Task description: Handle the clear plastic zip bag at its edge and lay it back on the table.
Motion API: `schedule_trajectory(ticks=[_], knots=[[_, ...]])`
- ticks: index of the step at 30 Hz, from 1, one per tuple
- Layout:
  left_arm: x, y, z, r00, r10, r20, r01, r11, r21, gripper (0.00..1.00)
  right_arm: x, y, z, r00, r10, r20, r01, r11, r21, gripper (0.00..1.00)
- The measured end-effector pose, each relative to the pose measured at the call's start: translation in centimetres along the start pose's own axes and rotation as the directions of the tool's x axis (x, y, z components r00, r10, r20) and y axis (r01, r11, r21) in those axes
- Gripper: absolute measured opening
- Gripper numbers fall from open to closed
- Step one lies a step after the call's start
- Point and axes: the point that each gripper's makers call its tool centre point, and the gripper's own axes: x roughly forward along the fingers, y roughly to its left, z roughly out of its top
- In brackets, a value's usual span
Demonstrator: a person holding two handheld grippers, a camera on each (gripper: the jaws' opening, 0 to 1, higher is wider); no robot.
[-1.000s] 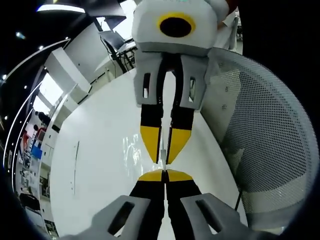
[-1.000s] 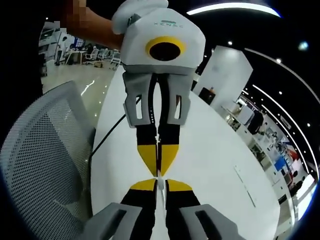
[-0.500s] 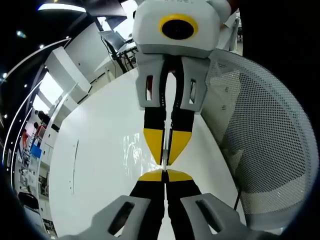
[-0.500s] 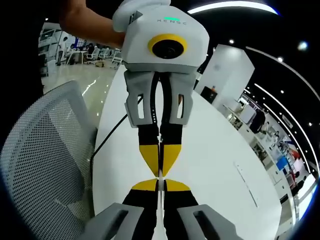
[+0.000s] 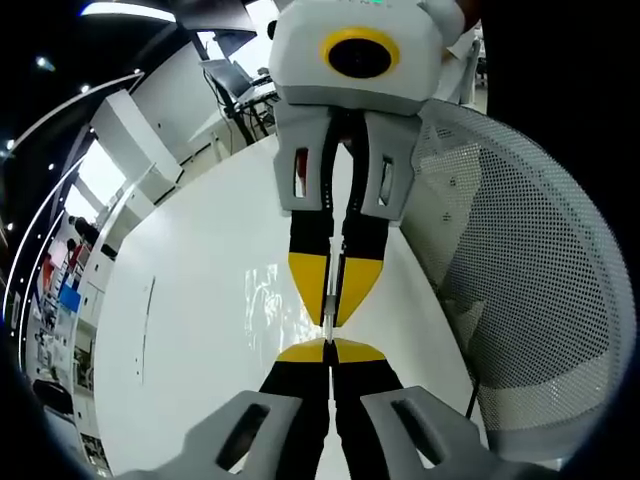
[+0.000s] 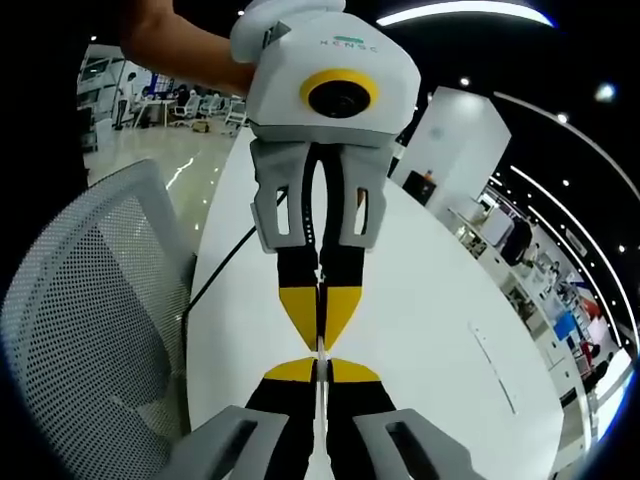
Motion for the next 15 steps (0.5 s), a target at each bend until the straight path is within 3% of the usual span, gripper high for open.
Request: schedule_trajectory(ticks=[15], knots=[[-0.30,-0.20,-0.24,1.000,-0.006,-0.007,0.006,1.000,-0.007,0.00,-0.07,0.15,-0.02,1.000,0.002,0.003,-0.002,1.000,0.008,0.00]])
